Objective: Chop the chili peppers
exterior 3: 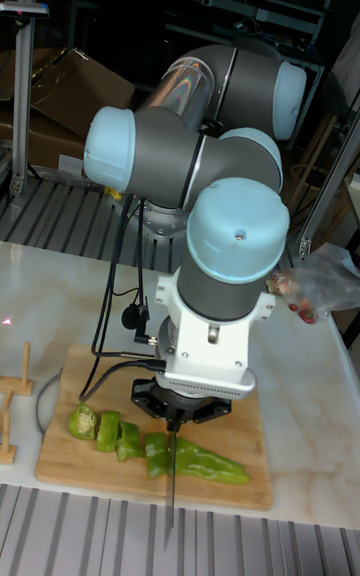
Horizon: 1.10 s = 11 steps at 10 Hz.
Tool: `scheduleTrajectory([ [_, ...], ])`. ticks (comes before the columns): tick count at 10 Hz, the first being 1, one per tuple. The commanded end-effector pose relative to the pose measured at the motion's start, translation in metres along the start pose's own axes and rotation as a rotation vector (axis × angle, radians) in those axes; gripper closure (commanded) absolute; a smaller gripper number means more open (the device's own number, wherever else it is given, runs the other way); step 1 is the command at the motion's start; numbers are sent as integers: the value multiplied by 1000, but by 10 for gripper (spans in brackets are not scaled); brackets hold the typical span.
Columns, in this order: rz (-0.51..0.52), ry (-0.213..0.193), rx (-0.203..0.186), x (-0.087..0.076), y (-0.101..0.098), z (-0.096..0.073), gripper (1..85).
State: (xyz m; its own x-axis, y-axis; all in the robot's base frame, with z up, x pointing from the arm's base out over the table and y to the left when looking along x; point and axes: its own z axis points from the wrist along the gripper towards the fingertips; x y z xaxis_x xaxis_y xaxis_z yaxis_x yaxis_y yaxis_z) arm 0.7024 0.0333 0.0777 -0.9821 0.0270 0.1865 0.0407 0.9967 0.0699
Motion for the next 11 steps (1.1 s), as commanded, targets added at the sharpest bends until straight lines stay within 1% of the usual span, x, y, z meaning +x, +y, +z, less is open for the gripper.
scheduleTrajectory([
  [1,4,30,39,7,0,0,843],
  [3,-8,67,31,17,4,-1,843],
  [4,-6,79,35,22,4,-1,843],
  [6,-1,77,44,23,6,4,843],
  [8,0,64,40,20,8,12,843],
  [11,4,63,41,22,9,18,843],
])
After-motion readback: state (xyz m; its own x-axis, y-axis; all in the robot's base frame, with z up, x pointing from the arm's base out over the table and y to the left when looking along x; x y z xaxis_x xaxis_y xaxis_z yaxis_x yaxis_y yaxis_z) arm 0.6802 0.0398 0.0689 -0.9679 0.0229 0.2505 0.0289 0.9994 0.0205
